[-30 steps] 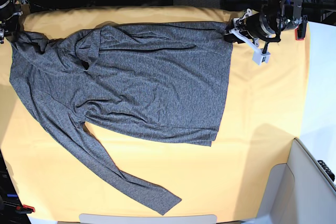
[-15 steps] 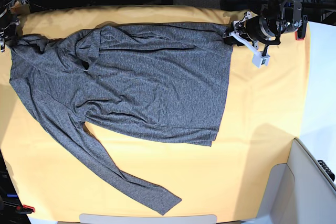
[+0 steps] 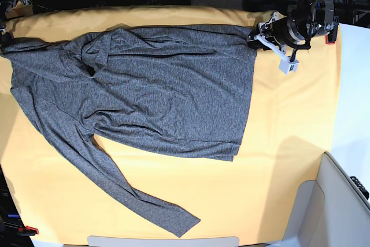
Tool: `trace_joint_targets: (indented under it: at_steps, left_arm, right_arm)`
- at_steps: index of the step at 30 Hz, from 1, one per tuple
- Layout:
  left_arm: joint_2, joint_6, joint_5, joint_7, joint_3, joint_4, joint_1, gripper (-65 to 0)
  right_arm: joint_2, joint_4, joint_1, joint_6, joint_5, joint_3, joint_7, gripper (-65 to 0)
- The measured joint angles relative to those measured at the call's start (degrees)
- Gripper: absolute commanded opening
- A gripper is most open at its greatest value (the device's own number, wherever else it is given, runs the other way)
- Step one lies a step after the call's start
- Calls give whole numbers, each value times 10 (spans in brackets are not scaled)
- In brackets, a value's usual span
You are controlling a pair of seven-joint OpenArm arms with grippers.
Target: Fold the T-shirt properly
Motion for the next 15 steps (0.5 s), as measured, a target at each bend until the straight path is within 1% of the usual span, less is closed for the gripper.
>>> trace_joint_targets:
  at_steps: [3, 6, 15]
  left_arm:
    - [-1, -2, -5, -3, 0, 0, 7, -575]
    - [-8, -2, -6, -2, 0, 0, 7, -591]
    - [-9, -2, -6, -1, 0, 0, 9, -600]
  right_arm:
    - [7, -7, -1, 0, -5, 0, 1, -605]
    - [10, -27, -1, 0, -37, 0, 0, -605]
    - [13, -33, -4, 4, -38, 0, 0, -605]
